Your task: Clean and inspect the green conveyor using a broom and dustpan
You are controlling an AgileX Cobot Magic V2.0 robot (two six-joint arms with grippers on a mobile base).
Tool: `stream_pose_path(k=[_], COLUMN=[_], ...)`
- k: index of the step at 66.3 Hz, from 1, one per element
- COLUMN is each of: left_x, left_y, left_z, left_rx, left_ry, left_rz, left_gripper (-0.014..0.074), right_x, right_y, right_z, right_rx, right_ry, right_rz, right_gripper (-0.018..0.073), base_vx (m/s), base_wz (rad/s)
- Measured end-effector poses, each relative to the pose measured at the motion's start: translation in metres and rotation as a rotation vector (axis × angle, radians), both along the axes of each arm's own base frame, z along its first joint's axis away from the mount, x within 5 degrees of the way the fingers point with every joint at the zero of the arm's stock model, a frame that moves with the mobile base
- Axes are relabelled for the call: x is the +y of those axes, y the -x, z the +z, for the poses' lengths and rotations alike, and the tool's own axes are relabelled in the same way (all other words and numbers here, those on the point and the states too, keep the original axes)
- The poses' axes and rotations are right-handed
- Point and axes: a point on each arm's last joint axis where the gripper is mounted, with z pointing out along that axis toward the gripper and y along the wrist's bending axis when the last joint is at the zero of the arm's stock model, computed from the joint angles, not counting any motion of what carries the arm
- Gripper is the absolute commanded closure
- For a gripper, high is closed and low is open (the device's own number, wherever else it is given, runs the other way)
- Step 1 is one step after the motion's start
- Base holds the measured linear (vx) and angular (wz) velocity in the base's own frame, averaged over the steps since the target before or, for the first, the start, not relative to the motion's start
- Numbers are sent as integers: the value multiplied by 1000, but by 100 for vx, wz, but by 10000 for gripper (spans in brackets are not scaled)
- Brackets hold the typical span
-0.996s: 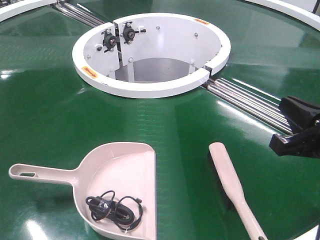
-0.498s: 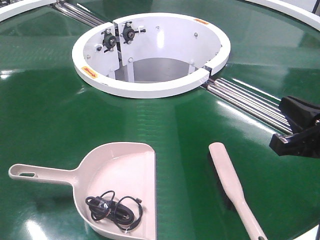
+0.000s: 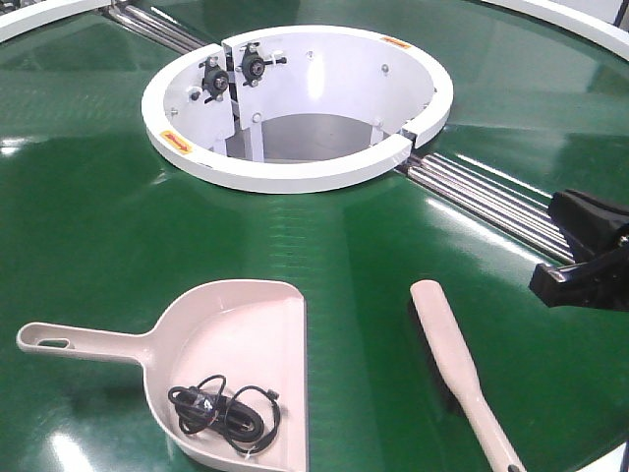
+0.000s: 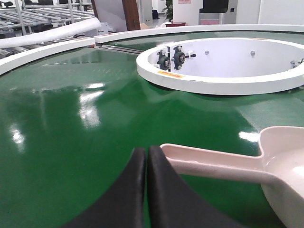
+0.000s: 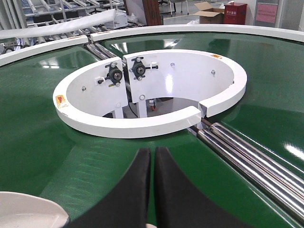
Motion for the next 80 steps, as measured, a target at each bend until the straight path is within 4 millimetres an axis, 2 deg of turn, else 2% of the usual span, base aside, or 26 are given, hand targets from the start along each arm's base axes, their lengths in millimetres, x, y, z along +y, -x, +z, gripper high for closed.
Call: stream_pose_path(k=[33,58,67,80], left_x=[0,0,0,0], left_y=[0,0,0,0], left_z=[0,0,0,0], left_rx=[0,0,0,0], left_ry=[1,1,1,2], left_rz=[0,0,0,0], left_gripper=[619,619,619,619], right_x=[0,-2,-19,-46], right_y=[0,0,13,47], right_z=[0,3,-4,-28], right_rx=[-1,-64,-64,-97], right_ry=[5,64,48,6], right_rz=[1,-2,-91,-268], right_gripper=[564,564,564,564], base_vx=[0,0,0,0], base_wz=[0,0,0,0])
